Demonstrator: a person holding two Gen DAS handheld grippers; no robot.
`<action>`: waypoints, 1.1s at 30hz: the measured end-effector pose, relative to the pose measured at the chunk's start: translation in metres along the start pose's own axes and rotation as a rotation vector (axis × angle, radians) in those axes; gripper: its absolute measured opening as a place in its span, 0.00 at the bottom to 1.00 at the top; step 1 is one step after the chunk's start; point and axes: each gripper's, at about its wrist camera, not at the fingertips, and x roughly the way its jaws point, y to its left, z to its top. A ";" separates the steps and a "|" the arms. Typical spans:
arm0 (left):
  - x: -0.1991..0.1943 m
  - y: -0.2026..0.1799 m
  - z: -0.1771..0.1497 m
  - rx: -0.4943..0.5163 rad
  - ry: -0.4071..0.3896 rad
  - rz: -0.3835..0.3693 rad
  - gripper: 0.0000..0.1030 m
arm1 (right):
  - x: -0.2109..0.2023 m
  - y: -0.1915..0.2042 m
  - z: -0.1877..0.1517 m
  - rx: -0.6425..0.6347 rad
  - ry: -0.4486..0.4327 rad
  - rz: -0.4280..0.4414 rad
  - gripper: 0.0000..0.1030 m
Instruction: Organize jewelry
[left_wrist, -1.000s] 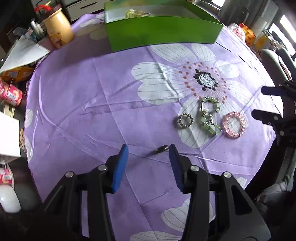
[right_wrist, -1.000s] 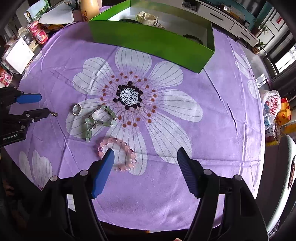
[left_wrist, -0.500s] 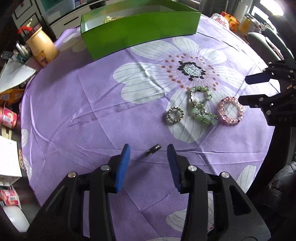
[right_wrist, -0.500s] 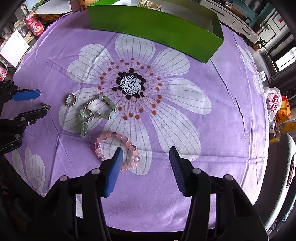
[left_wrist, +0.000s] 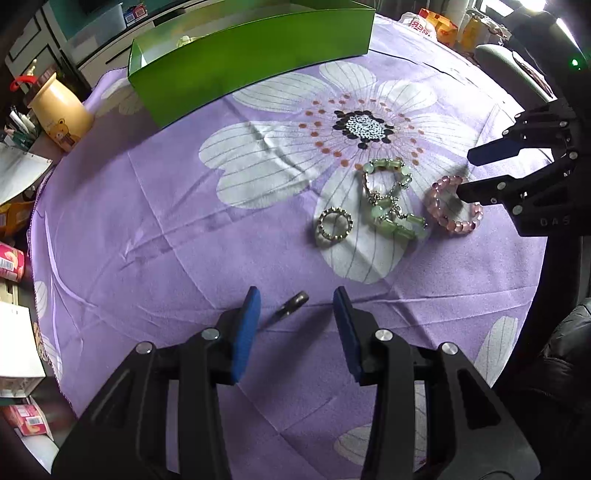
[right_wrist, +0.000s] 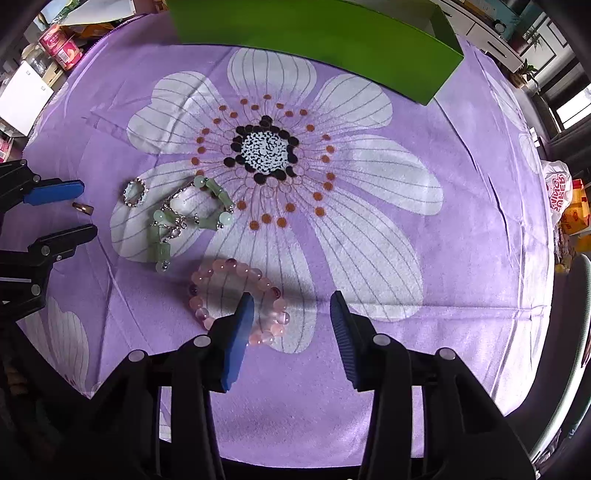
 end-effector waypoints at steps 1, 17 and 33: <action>0.002 0.000 0.002 0.002 0.006 -0.002 0.41 | 0.001 -0.001 0.001 0.002 -0.001 0.005 0.39; -0.002 0.003 -0.003 -0.088 0.008 -0.026 0.05 | -0.005 0.011 0.007 0.018 0.001 0.057 0.10; -0.003 0.019 -0.001 -0.268 0.057 -0.045 0.04 | -0.024 -0.007 0.009 0.031 -0.016 0.097 0.09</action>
